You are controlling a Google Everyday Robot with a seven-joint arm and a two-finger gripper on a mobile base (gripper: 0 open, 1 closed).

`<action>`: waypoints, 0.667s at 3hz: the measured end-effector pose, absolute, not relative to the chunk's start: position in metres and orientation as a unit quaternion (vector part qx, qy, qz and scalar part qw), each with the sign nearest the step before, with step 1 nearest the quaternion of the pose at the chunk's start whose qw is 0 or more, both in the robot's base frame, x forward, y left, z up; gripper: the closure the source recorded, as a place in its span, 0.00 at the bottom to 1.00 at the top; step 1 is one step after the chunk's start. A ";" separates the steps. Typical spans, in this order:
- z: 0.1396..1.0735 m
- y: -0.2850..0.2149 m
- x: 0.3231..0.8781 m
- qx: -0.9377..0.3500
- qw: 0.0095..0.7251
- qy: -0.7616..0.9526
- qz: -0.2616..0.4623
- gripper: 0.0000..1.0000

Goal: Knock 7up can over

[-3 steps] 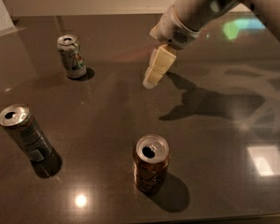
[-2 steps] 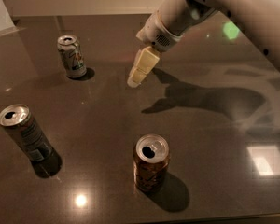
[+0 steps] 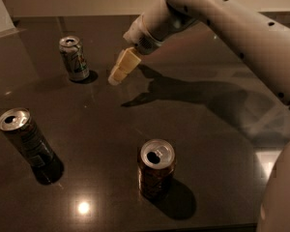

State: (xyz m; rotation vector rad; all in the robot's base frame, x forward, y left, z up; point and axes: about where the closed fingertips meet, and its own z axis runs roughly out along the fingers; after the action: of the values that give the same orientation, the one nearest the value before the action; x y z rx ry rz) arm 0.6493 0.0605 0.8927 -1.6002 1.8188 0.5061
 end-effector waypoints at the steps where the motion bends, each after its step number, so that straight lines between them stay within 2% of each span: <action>1: 0.892 0.090 0.655 -0.603 0.341 0.688 0.217 0.00; 2: 0.889 0.118 0.658 -0.598 0.354 0.680 0.234 0.00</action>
Offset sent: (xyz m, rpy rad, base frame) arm 0.0135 0.0841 -0.0043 0.1587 0.0002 0.0183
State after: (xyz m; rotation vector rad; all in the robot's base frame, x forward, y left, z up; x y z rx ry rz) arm 0.6576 0.1176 0.8888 -1.5465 1.7574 0.6055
